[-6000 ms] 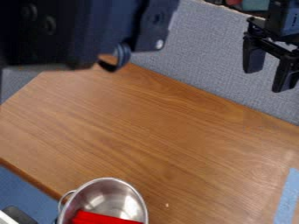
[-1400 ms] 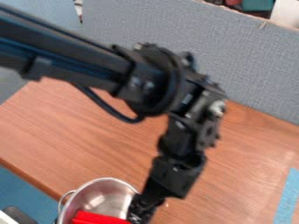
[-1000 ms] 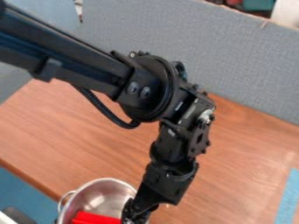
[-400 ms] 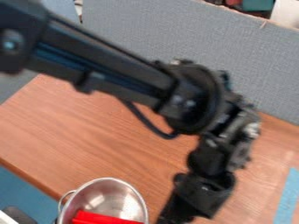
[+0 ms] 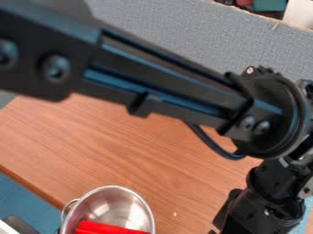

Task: Put the red object in the metal pot

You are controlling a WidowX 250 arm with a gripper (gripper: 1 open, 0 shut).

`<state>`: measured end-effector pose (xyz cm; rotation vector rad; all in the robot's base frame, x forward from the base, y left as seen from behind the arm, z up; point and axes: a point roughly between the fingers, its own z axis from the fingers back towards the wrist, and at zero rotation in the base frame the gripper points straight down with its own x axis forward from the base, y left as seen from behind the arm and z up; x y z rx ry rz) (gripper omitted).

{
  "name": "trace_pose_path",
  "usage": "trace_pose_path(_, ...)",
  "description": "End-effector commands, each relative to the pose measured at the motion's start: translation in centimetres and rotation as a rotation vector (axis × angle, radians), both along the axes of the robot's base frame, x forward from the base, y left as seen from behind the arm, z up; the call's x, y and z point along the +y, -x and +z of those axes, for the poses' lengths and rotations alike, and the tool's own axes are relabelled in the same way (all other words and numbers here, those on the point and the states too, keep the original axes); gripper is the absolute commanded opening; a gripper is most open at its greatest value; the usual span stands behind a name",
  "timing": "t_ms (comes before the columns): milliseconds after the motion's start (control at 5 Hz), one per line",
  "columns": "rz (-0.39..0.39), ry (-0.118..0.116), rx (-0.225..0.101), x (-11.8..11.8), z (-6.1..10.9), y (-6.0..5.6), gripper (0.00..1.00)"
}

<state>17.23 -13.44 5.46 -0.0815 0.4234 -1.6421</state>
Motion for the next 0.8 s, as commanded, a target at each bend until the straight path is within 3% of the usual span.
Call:
trace_pose_path(0, -0.155, 0.016, -0.030, 3.1, 1.1, -1.4, 0.00)
trace_pose_path(200, -0.286, 0.022, -0.018, 8.0, 1.2, -2.2, 1.00)
trace_pose_path(400, -0.524, 0.049, -0.001, 10.6, -0.4, -1.4, 1.00)
trace_pose_path(600, -0.727, 0.053, 0.012, 13.2, -1.6, -0.8, 1.00)
